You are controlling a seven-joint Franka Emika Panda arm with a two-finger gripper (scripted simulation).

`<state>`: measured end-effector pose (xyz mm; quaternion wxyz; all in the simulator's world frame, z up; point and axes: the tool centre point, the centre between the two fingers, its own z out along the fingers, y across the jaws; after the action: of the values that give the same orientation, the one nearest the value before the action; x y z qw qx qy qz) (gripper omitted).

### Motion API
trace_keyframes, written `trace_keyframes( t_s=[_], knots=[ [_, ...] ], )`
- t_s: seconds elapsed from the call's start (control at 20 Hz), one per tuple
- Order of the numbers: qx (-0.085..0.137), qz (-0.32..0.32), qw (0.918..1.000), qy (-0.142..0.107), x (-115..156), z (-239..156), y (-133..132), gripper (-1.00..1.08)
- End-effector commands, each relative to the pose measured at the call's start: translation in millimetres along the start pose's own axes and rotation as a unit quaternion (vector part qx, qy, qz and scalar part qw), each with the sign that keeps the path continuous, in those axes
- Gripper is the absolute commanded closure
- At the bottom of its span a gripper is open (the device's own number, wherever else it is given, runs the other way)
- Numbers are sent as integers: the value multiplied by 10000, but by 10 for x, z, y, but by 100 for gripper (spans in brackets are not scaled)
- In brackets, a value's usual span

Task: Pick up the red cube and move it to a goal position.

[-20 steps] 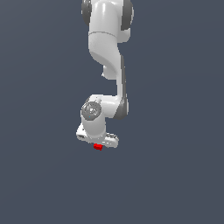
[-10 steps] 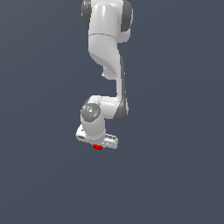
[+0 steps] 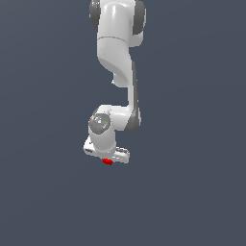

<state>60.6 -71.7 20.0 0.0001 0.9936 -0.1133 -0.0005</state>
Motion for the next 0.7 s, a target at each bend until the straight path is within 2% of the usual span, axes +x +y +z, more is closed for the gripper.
trace_keyframes(
  t_s=[0.0, 0.3, 0.65],
  knots=[
    [1, -1, 10000, 5, 3, -29, -10, 108],
    [1, -1, 10000, 5, 1, -271, -96, 108],
    [1, -1, 10000, 5, -1, -869, -306, 108]
  ],
)
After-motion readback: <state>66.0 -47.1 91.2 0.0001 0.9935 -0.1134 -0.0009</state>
